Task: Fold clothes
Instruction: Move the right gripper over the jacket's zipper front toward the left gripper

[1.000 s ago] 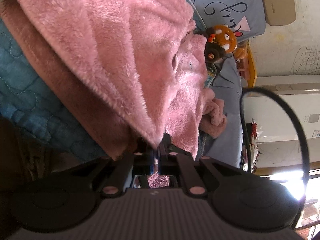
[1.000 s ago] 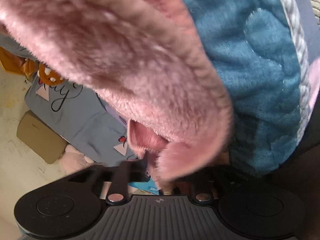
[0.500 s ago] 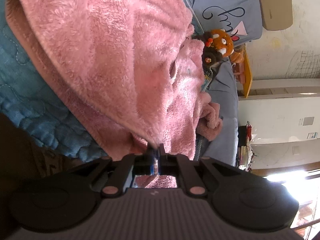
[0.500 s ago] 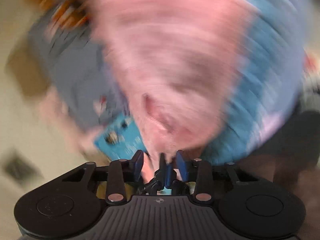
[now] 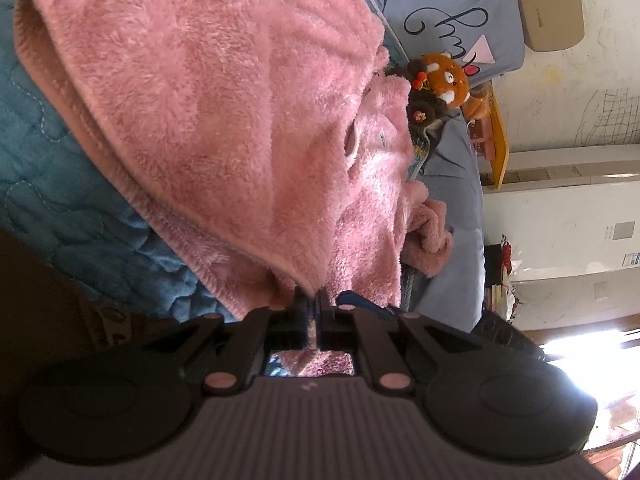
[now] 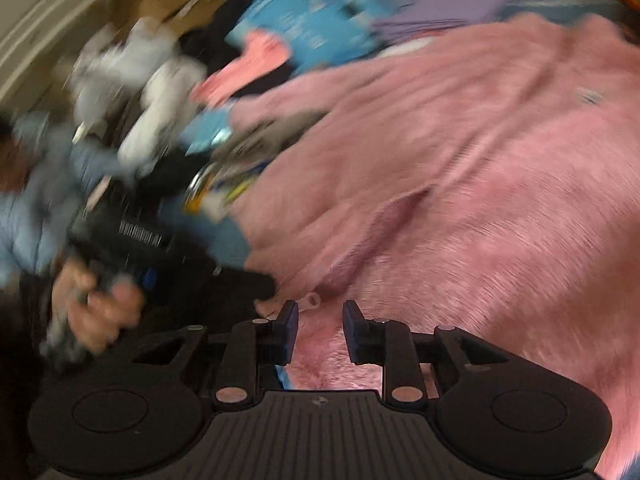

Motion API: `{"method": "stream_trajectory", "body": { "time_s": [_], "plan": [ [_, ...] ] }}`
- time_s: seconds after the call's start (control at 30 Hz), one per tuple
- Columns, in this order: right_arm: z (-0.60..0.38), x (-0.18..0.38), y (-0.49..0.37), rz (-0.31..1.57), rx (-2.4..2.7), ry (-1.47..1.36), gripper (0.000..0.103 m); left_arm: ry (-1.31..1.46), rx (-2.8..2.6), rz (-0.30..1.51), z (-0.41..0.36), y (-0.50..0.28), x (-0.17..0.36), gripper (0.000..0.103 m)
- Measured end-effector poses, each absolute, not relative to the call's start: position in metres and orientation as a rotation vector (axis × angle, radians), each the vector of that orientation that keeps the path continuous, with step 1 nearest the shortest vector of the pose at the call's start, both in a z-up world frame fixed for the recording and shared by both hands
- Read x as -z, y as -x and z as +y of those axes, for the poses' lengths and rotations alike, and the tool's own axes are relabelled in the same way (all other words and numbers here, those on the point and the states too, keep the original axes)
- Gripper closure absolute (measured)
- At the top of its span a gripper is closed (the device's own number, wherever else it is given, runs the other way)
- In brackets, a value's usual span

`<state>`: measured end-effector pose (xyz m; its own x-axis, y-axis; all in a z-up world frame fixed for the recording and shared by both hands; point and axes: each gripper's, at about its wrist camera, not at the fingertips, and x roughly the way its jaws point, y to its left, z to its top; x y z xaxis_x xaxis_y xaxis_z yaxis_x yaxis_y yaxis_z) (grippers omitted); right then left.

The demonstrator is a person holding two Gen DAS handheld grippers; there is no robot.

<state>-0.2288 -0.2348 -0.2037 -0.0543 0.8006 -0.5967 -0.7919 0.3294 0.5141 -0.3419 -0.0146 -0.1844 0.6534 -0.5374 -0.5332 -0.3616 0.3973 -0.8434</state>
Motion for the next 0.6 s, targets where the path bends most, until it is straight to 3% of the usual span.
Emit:
{"method": "stream_trajectory", "body": {
  "time_s": [0.6],
  "plan": [
    [-0.204,0.218,0.190,1.111,-1.595,-0.025,0.077,1.215,0.162,0.916,-0.009,0.346,0.187,0.100]
  ]
}}
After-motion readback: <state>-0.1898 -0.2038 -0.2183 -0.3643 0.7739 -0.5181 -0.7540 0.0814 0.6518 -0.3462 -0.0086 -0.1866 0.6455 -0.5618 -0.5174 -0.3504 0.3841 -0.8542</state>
